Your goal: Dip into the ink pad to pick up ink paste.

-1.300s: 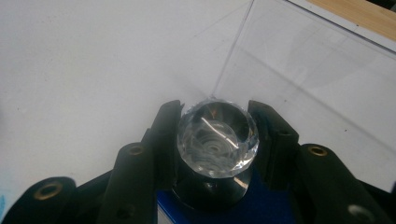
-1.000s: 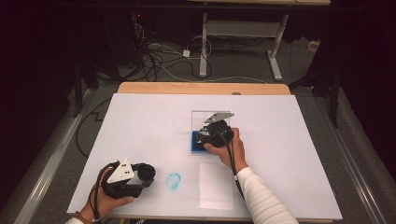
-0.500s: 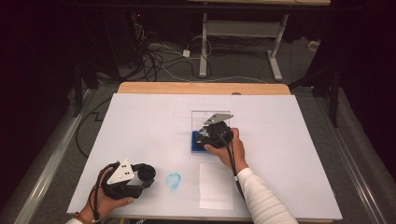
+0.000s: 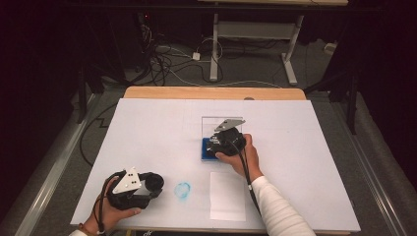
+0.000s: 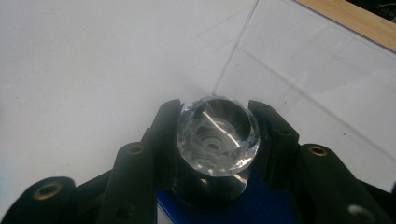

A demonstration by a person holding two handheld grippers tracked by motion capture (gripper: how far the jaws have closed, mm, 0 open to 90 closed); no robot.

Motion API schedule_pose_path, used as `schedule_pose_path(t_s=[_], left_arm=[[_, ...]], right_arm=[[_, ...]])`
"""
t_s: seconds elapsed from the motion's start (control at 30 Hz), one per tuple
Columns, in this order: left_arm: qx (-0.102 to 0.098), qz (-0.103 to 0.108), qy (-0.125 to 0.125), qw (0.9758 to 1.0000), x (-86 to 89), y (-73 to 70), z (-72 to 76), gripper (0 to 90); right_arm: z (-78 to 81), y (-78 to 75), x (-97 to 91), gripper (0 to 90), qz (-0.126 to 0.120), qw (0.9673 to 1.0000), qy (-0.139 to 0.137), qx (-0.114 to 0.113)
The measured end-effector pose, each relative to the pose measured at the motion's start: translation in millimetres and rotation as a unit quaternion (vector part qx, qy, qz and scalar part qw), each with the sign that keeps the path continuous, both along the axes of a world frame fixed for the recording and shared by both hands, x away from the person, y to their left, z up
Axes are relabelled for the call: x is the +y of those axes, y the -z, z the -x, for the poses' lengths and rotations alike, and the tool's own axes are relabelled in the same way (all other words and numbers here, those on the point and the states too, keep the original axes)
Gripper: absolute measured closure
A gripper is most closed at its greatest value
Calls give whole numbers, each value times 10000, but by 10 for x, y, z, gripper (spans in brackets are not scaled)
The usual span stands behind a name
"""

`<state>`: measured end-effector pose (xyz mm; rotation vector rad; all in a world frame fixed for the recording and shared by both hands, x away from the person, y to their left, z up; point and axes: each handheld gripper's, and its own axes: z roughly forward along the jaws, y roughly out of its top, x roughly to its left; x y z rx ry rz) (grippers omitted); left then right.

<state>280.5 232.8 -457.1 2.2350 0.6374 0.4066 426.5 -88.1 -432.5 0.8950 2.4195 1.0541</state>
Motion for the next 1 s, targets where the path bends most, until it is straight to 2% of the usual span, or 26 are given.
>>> schedule_pose_path(t_s=[0.07,0.23,0.3,0.47,0.73,1.0], left_arm=[[-6,1,-11,10000,0,-4,1,363],[-9,16,-48,10000,2,-15,-4,363],[-13,19,-60,10000,5,-18,-4,363],[-8,-2,-91,10000,11,-13,-12,363],[-61,37,-130,9999,36,-54,6,362],[-47,43,-119,9999,44,-56,3,362]], right_arm=[[16,-13,10,572,102,9999,-37,-52],[21,-6,-1,572,-11,10000,13,-96],[33,-17,-25,572,-83,9998,5,-195],[99,-125,-105,572,-278,9990,-80,-343],[237,-285,-194,572,-299,9975,-237,-597],[328,-415,-297,572,-332,9964,-353,-693]])
